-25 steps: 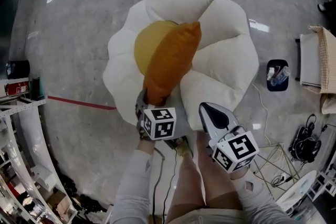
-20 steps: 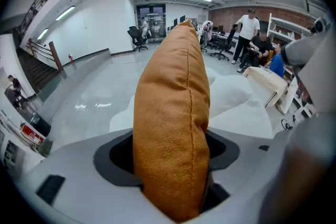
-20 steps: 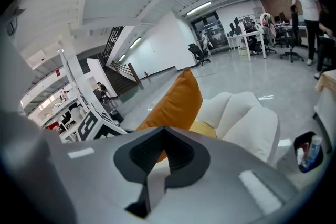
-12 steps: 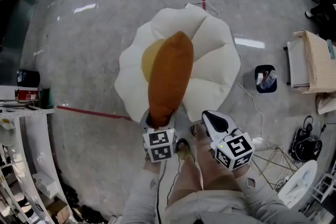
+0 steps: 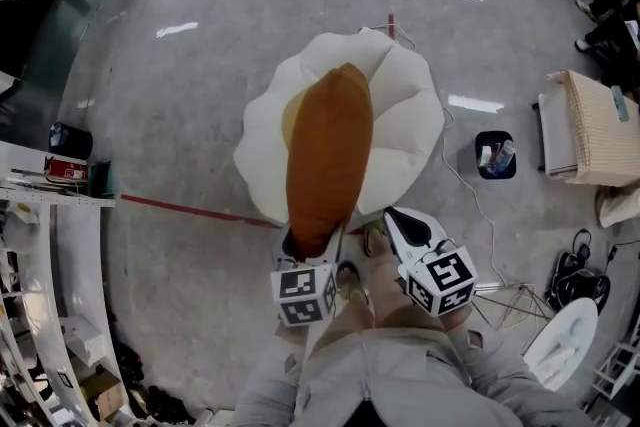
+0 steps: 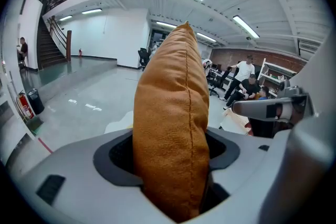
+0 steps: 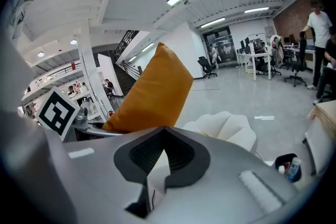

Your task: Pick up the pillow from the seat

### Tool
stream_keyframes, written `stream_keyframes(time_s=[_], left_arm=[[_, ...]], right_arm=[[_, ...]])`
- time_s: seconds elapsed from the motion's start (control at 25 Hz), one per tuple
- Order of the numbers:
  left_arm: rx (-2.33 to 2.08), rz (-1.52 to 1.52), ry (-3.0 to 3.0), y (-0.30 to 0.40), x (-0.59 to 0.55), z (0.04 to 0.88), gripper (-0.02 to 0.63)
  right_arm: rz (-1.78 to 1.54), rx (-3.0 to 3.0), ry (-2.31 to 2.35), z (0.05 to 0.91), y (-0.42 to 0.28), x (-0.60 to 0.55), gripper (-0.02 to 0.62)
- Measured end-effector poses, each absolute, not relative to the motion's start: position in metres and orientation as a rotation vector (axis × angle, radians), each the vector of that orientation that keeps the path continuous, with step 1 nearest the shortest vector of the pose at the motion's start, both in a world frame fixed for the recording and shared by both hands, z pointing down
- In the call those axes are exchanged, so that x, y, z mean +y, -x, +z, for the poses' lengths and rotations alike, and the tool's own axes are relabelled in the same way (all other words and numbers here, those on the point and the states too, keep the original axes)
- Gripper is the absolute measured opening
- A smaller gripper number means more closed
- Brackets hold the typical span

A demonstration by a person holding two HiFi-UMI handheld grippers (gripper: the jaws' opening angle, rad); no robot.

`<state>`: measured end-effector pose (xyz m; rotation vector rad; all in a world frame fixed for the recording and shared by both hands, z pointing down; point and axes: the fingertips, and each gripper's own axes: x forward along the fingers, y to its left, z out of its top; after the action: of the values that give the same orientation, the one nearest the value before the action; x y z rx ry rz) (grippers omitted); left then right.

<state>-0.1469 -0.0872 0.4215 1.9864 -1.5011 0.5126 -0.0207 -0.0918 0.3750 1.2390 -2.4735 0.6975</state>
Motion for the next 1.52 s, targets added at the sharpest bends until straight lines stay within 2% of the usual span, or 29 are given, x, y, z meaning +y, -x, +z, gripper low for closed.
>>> stream_keyframes(time_s=[0.28,0.68,1.52], left_arm=[[-1.537,0.439,-2.02,0.146,-0.052,0.377,0.333],[-1.602,0.416,-2.043,0.173,-0.022,0.345,0.334],[-1.615,0.338,-2.036,0.187,-0.014,0.335,0.334]], right_arm=[[0.644,-2.498,-1.243,0.351,0.01,-0.066,-0.005],[0.576,-2.519,-1.232,0.339,0.033,-0.043,-0.005],[0.533,-2.52,-1.237,0.329,0.049,-0.03,-0.005]])
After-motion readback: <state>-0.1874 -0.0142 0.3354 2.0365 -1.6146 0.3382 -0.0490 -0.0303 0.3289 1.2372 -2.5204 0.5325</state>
